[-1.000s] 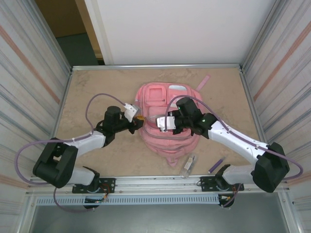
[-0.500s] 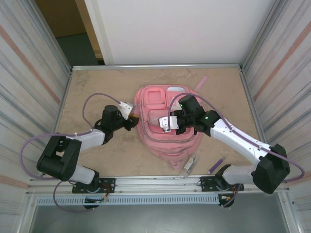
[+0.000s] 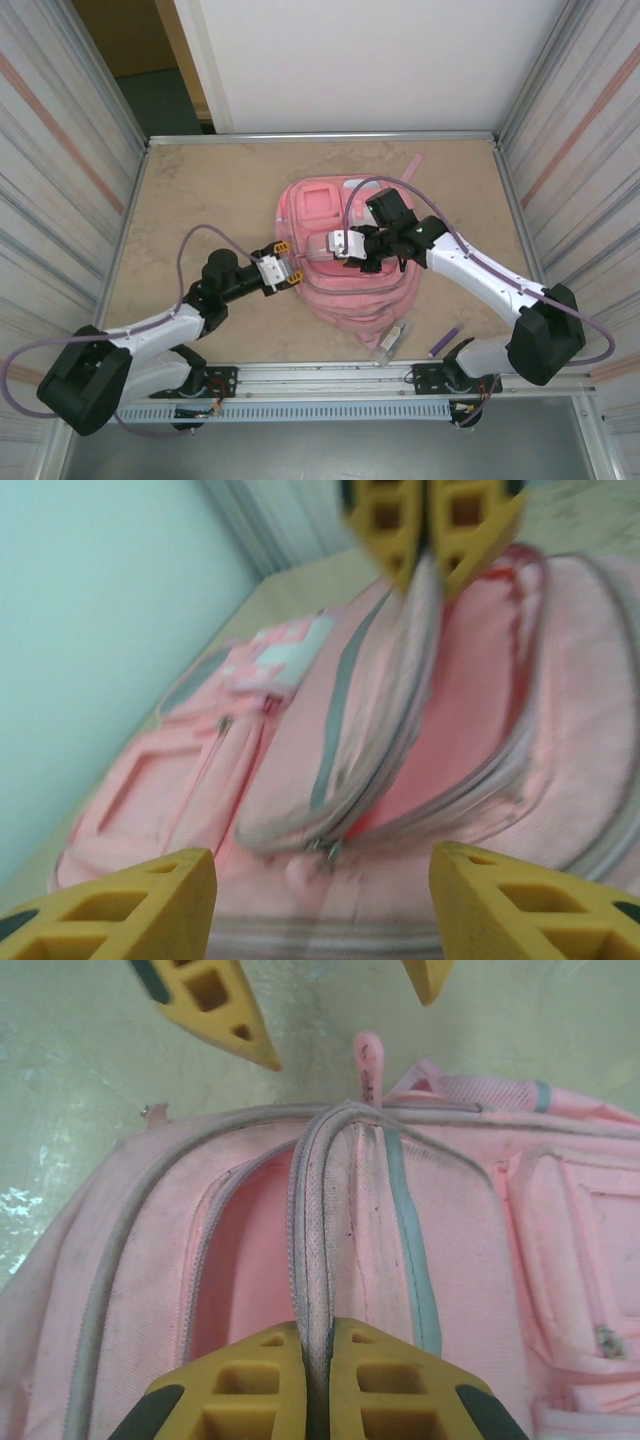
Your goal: Pack the student bag
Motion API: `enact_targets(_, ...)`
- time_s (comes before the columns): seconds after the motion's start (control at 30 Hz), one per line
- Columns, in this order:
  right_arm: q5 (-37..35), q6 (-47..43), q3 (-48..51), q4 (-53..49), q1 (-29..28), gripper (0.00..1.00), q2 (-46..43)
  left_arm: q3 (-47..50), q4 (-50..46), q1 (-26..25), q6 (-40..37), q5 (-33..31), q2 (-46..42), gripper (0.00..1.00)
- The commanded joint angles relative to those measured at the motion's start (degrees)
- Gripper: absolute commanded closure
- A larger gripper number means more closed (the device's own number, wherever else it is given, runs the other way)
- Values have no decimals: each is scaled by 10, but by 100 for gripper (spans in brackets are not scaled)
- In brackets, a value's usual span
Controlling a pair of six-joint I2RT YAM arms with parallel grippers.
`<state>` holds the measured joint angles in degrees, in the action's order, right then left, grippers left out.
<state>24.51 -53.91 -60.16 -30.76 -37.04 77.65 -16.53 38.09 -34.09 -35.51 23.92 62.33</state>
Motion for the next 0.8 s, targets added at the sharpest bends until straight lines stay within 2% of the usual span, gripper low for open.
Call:
enact_targets(0.0, 23, 39, -15, -14, 1, 100, 6, -35, -43, -10, -74, 40, -3, 42)
enact_targets(0.13, 18, 42, -11, -5, -2, 99, -1, -75, -80, -23, -110, 139, 13, 43)
enact_targets(0.17, 15, 46, -10, 0, -2, 99, -3, -80, -77, -37, -122, 130, 20, 43)
enact_targets(0.23, 16, 51, -12, 3, -2, 99, -6, -92, -78, -69, -135, 64, 41, 43)
enact_targets(0.33, 24, 52, -9, 7, -2, 99, -14, -122, -88, -75, -129, 14, 86, 43)
enact_targets(0.47, 27, 68, 1, 21, -3, 99, -22, -171, -91, -76, -58, -56, 123, 45)
enact_targets(0.53, 21, 101, 15, 51, -5, 97, -30, -191, -99, -84, -28, -68, 133, 53)
enact_targets(0.6, 15, 148, 40, 95, -5, 83, -44, -195, -93, -99, -23, -86, 145, 67)
enact_targets(0.67, -13, 231, 77, 156, -6, 63, -69, -198, -84, -110, -20, -125, 166, 82)
enact_targets(0.7, -34, 273, 91, 174, -6, 59, -83, -203, -87, -111, -18, -143, 172, 86)
enact_targets(0.73, -63, 318, 103, 189, -5, 24, -101, -208, -95, -111, -15, -166, 177, 91)
enact_targets(0.77, -90, 357, 113, 190, -6, 1, -119, -213, -95, -110, -12, -192, 180, 99)
